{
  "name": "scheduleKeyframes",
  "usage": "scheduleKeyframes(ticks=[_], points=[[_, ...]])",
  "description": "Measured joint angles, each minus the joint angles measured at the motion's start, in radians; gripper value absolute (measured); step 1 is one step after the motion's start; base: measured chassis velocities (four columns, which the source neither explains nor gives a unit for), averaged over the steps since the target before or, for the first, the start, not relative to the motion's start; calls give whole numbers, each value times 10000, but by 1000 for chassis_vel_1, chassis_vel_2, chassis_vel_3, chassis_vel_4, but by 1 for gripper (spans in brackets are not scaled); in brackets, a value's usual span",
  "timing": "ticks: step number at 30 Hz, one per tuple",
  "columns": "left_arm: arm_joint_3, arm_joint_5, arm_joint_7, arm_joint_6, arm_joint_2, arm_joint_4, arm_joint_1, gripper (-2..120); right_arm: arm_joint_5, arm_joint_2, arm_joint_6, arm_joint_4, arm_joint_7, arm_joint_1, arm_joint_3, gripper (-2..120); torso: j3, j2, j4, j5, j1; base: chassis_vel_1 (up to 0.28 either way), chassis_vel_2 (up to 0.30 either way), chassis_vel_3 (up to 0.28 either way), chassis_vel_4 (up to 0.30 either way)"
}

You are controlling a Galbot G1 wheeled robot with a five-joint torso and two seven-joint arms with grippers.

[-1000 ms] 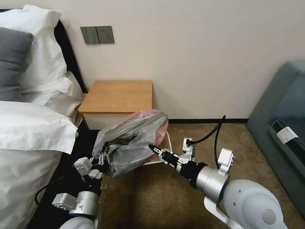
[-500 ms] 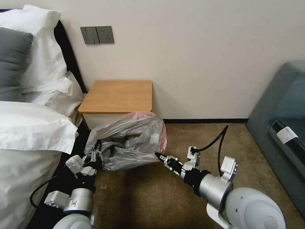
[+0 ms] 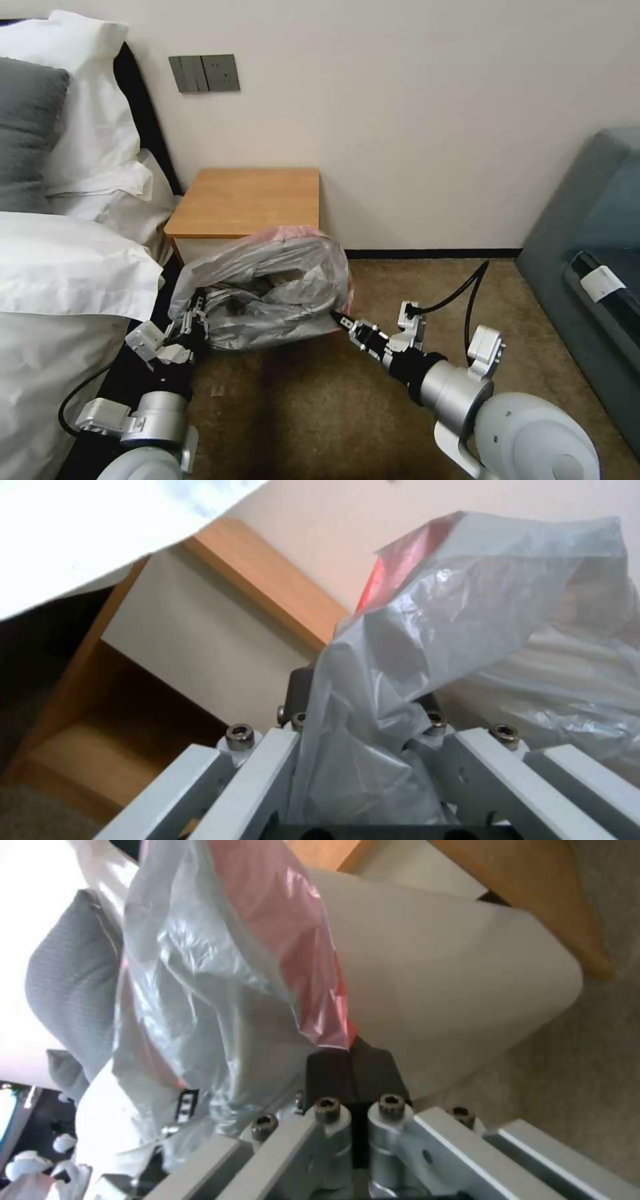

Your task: Pick up the garbage bag from the table and place it over the trash can.

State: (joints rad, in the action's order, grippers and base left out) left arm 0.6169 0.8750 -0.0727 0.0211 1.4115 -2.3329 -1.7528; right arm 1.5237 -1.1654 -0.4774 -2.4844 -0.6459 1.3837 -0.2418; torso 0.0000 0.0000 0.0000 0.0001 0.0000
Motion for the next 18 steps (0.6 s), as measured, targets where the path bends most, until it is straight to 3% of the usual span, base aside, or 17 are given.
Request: scheduleKeyframes(ticks=[8,18], points=[[379,1448,31,-558,-27,-378,-47,10,-1000,-1,-248,540,799,-147,157,0,0,-1,1,-1,0,0,0,0,0],[527,1171,328,-670,-27,-13,-15,10,-1424,198,-393,366,1055,-50,45,2,-1,0,0,0,0,0,0,0,0]])
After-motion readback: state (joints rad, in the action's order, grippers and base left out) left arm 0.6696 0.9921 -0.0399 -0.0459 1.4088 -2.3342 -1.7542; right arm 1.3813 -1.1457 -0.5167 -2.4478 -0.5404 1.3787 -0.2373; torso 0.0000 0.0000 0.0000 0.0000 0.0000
